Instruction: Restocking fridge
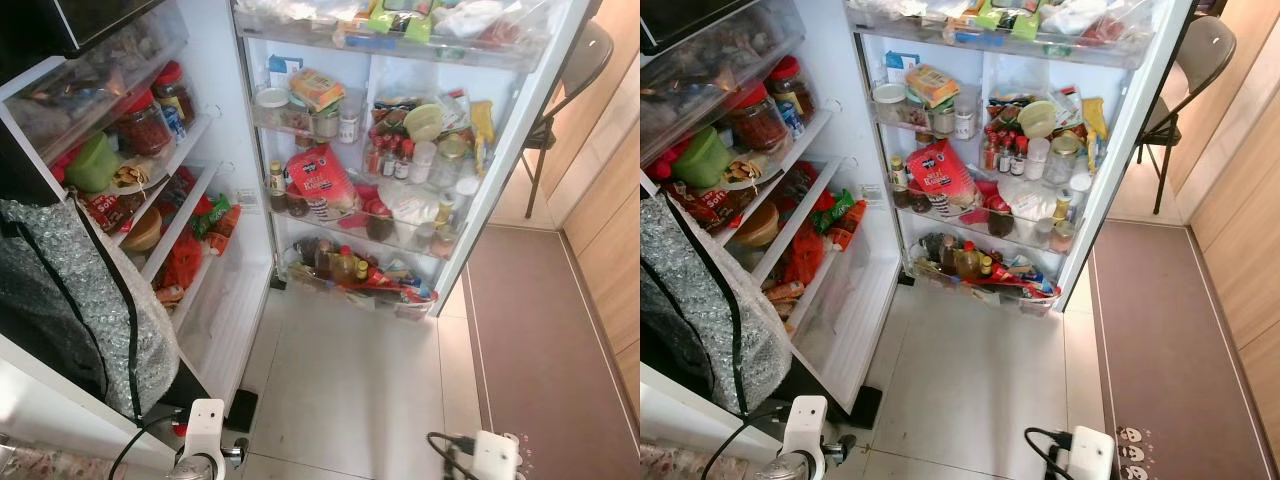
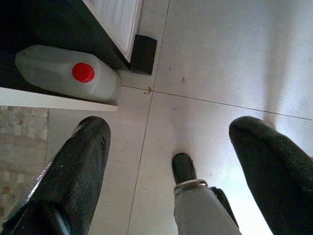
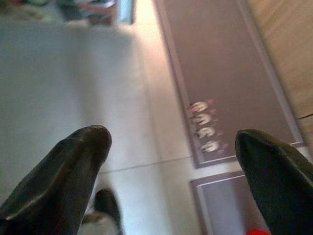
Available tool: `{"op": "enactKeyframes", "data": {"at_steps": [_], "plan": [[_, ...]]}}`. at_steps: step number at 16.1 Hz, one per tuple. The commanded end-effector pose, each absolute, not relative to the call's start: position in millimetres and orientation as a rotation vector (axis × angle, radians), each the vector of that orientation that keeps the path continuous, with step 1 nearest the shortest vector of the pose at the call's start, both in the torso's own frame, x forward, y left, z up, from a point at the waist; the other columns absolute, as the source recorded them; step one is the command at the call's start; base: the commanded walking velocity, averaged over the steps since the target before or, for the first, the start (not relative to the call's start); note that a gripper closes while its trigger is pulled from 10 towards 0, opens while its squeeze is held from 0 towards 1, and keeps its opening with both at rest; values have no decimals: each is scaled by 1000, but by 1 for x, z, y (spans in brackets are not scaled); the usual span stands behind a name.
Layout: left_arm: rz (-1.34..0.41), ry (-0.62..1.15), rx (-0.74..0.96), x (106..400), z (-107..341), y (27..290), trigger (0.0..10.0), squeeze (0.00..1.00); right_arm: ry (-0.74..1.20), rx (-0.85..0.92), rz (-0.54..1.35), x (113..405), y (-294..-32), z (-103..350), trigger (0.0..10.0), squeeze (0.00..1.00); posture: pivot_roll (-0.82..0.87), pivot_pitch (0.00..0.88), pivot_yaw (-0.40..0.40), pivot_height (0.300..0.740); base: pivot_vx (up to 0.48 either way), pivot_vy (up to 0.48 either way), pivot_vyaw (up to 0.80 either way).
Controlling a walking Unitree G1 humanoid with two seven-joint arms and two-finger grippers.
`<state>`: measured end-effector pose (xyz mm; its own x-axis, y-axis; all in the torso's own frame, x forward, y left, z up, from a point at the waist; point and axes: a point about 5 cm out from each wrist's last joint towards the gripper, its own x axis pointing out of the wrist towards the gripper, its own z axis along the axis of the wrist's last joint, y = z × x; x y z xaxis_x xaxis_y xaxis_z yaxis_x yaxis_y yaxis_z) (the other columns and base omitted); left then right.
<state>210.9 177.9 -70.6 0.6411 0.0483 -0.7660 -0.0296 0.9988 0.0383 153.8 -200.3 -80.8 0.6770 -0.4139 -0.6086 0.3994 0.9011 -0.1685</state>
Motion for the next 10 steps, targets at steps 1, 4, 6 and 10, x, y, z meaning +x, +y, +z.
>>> {"op": "enactKeyframes", "data": {"at_steps": [1, 4, 6, 10], "plan": [[51, 904, 56, 206, -73, 182, 10000, 0, 647, -59, -486, 153, -200, -78, 10000, 0, -131, 48, 47, 740, 0, 0, 0], [52, 907, 74, 206, -73, 184, 10000, 0, 215, -250, -782, 230, -316, 18, 10000, 0, -145, 52, 64, 740, 0, 0, 0], [45, 909, 85, 206, -73, 185, 10000, 0, 12, -222, -803, 253, -310, 51, 10000, 0, -143, 52, 68, 740, 0, 0, 0], [43, 903, 83, 207, -72, 186, 10000, 0, -162, -108, -1006, 265, -333, 93, 10000, 0, -138, 42, 73, 740, 0, 0, 0]]}}
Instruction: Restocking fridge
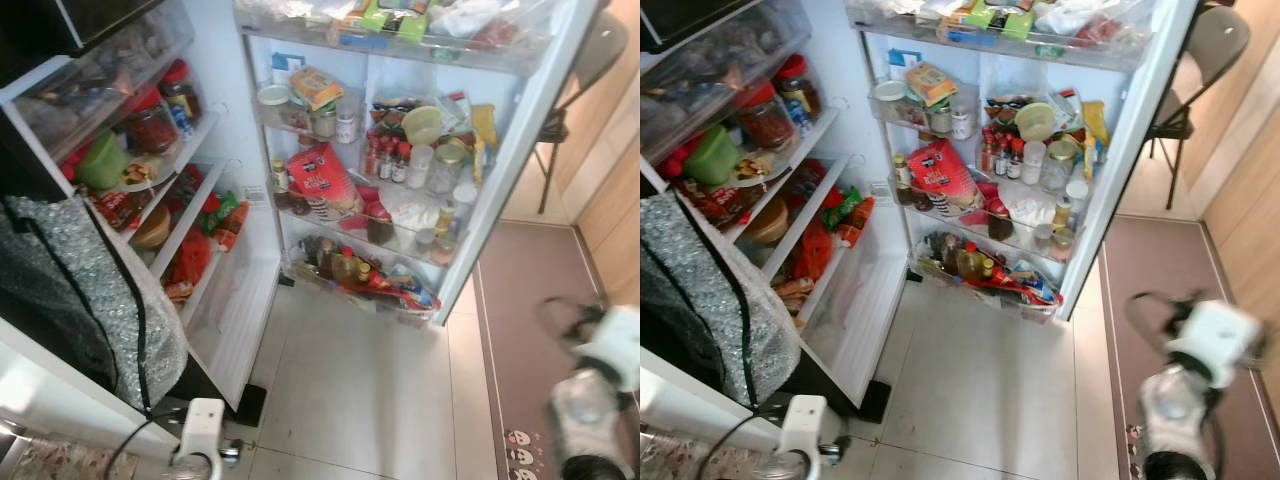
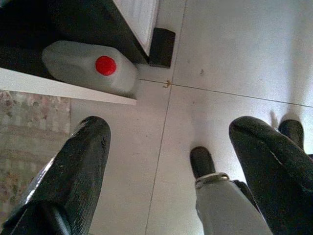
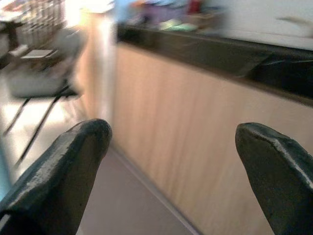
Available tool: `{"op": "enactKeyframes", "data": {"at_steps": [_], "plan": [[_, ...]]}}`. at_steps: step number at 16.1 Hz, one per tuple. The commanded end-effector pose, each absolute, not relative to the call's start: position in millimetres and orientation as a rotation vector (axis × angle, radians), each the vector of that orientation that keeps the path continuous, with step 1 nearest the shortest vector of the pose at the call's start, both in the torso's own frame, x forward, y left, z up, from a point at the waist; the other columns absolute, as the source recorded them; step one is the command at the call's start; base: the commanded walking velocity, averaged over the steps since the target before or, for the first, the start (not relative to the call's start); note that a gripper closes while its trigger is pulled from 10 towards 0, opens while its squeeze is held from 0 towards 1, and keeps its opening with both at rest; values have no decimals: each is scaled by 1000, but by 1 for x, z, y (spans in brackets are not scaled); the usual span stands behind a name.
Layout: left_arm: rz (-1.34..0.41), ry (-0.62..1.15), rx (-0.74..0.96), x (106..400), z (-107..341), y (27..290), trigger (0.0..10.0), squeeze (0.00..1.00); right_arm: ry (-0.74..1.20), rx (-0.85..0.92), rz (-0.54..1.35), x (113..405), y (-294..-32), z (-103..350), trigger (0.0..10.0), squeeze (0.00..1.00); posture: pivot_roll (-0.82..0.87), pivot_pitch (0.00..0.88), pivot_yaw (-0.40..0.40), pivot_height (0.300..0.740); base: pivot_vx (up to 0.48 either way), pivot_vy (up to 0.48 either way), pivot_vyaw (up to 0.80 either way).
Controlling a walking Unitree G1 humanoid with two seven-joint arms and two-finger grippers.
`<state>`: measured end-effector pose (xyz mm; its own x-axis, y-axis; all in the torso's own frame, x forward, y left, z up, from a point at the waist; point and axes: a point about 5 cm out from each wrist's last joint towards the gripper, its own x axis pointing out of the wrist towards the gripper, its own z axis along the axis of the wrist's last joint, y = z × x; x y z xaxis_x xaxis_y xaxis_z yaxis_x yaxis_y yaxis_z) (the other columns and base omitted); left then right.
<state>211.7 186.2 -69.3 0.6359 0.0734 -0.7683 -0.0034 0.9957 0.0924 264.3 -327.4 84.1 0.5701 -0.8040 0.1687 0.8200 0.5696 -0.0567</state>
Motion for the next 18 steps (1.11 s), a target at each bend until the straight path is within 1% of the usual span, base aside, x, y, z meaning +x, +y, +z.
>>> {"op": "enactKeyframes", "data": {"at_steps": [1, 2, 4, 8, 10, 13, 14, 18], "plan": [[42, 903, 82, 207, -73, 186, 10000, 0, -182, -81, -1038, 264, -336, 97, 10000, 0, -142, 38, 76, 740, 0, 0, 0], [38, 906, 84, 206, -73, 186, 10000, 0, -200, -54, -1057, 266, -339, 103, 10000, 0, -143, 37, 77, 740, 0, 0, 0], [35, 909, 84, 205, -73, 186, 10000, 0, -210, -47, -1026, 270, -343, 110, 10000, 0, -148, 26, 75, 740, 0, 0, 0], [16, 924, 121, 204, -74, 186, 10000, 0, -170, -51, -968, 279, -353, 118, 10000, 0, -165, 15, 80, 740, 0, 0, 0], [39, 930, 121, 204, -74, 186, 10000, 0, -170, -100, -921, 284, -359, 130, 10000, 0, -158, 20, 75, 740, 0, 0, 0], [50, 933, 130, 205, -74, 187, 10000, 0, -140, -55, -930, 288, -372, 138, 10000, 0, -175, 37, 87, 740, 0, 0, 0], [48, 936, 133, 205, -74, 187, 10000, 0, -139, -36, -923, 291, -371, 140, 10000, 0, -179, 39, 90, 740, 0, 0, 0], [34, 936, 132, 207, -73, 187, 10000, 0, -109, -43, -774, 319, -351, 151, 10000, 0, -175, 48, 93, 740, 0, 0, 0]]}}
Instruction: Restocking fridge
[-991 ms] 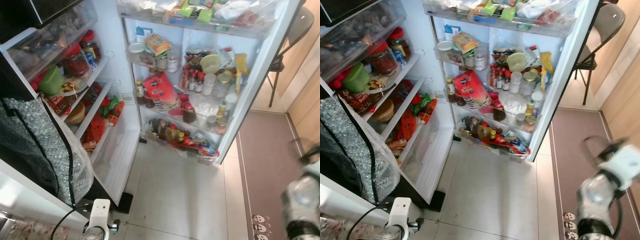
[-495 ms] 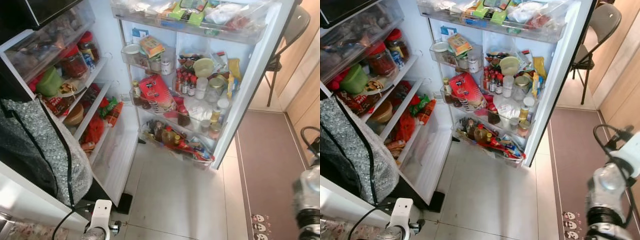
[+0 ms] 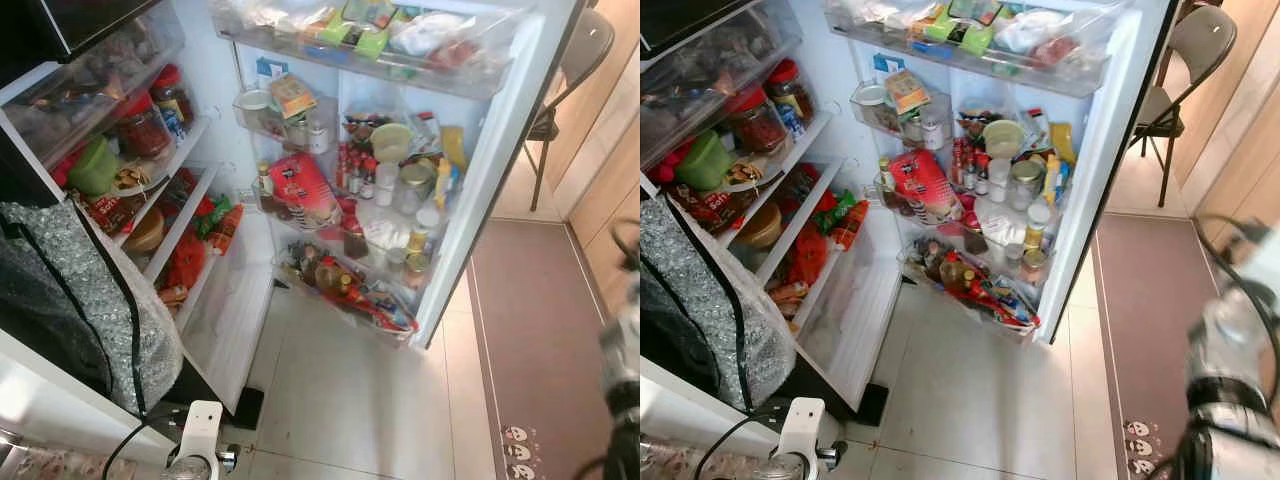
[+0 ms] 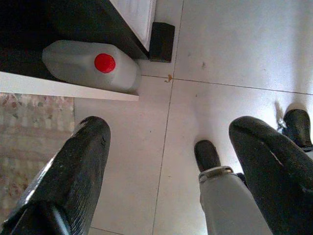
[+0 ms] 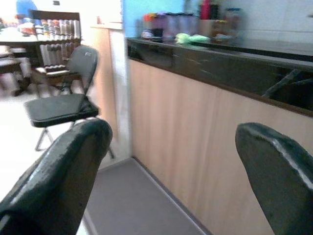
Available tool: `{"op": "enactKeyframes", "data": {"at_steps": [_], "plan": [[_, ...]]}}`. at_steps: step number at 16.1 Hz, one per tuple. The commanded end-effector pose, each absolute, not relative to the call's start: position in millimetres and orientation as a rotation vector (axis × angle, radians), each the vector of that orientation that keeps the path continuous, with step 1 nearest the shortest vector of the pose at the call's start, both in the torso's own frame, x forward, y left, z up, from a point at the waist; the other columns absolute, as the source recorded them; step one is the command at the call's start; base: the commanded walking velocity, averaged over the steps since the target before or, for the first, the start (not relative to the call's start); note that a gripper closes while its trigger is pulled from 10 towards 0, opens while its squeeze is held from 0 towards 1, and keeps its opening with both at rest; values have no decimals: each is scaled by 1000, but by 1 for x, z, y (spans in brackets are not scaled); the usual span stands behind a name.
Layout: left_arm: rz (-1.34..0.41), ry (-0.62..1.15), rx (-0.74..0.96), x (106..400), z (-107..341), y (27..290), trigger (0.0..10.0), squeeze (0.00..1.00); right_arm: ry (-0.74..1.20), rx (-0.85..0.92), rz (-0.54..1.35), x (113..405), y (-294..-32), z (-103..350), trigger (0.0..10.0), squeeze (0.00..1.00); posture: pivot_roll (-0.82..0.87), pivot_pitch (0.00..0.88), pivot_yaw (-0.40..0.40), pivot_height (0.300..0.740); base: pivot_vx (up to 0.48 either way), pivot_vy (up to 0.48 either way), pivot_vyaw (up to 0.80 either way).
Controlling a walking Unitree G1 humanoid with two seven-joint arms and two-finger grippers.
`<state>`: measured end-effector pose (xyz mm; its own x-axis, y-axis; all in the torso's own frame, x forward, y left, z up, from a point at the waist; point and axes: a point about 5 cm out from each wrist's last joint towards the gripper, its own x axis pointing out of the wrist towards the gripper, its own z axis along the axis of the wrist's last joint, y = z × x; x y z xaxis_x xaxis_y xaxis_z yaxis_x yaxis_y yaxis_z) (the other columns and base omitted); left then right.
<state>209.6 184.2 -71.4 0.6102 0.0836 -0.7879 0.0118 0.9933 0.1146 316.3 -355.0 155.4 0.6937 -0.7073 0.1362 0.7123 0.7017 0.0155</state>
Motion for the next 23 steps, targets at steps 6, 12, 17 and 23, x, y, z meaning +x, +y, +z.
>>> {"op": "enactKeyframes", "data": {"at_steps": [6, 12, 17, 23], "plan": [[32, 932, 133, 207, -72, 188, 10000, 0, -88, -22, -682, 345, -331, 168, 10000, 0, -162, 49, 97, 740, 0, 0, 0], [31, 935, 126, 207, -73, 187, 10000, 0, -59, -6, -607, 359, -317, 173, 10000, 0, -153, 41, 91, 740, 0, 0, 0], [29, 935, 122, 207, -73, 186, 10000, 0, -30, 2, -561, 364, -308, 170, 10000, 0, -148, 33, 86, 740, 0, 0, 0], [31, 933, 119, 207, -73, 187, 10000, 0, 25, -66, -358, 372, -283, 159, 10000, 0, -149, 35, 87, 740, 0, 0, 0]]}}
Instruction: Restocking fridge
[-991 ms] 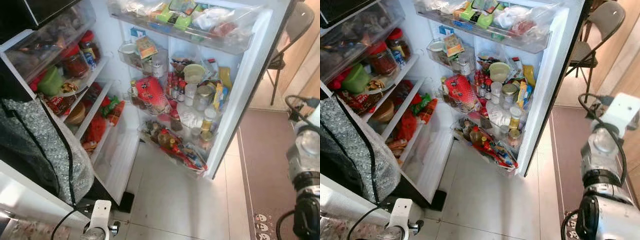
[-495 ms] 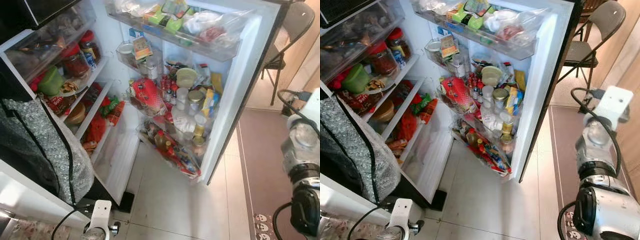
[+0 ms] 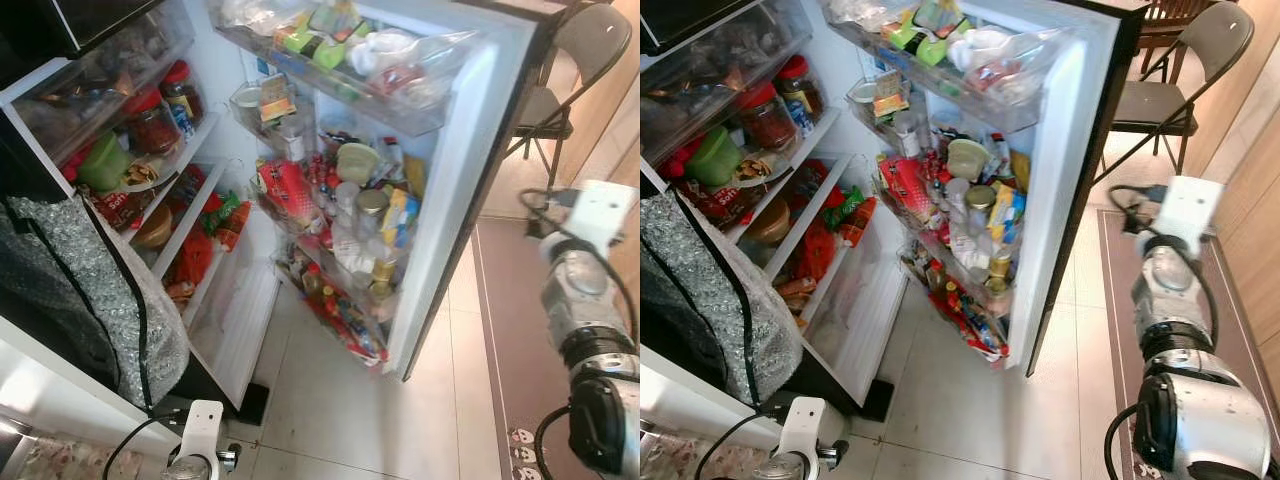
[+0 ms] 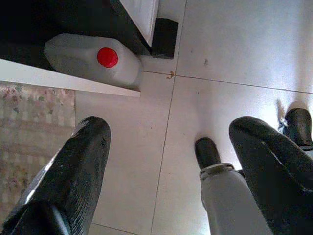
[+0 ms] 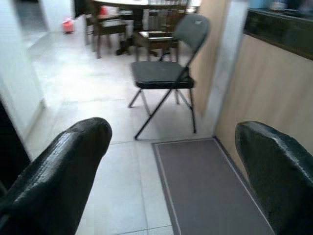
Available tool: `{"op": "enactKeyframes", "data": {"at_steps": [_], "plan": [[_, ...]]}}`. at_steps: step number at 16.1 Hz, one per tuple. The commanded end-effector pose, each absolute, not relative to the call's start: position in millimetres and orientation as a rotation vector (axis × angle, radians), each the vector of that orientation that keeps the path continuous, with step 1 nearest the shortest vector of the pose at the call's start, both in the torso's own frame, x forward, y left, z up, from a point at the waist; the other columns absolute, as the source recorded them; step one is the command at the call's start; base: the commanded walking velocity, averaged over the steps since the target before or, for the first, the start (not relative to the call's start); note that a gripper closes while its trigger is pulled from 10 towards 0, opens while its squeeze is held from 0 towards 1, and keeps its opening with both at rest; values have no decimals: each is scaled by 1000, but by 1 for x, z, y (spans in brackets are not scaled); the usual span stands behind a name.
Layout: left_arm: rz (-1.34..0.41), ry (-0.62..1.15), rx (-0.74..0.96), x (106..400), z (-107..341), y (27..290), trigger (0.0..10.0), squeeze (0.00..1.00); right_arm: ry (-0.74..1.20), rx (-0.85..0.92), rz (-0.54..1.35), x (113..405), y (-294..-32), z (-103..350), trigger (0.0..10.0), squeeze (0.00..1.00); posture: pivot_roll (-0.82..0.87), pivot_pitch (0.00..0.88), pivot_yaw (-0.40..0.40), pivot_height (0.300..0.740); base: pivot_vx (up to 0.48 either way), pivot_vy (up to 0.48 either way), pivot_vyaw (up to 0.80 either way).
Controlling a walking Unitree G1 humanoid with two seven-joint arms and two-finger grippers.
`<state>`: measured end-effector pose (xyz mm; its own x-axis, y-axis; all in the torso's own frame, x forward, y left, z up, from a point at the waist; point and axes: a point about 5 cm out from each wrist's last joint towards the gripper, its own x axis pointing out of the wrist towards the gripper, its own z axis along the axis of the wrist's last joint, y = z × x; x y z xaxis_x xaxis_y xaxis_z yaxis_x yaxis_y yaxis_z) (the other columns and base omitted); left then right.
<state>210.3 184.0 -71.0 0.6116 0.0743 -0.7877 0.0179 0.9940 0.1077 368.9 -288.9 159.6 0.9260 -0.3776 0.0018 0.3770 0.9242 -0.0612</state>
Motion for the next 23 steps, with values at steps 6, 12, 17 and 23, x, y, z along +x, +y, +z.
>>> {"op": "enactKeyframes", "data": {"at_steps": [6, 12, 17, 23], "plan": [[32, 931, 118, 207, -73, 186, 10000, 0, 34, -89, -202, 372, -265, 150, 10000, 0, -154, 36, 86, 740, 0, 0, 0], [25, 932, 124, 208, -73, 186, 10000, 0, 0, -138, 278, 364, -202, 156, 10000, 0, -158, 38, 83, 740, 0, 0, 0], [23, 932, 125, 208, -73, 185, 10000, 0, -93, -188, 607, 351, -129, 190, 10000, 0, -160, 35, 80, 740, 0, 0, 0], [28, 930, 115, 208, -73, 184, 10000, 0, -87, -92, 983, 314, -53, 197, 10000, 0, -150, 36, 69, 740, 0, 0, 0]]}}
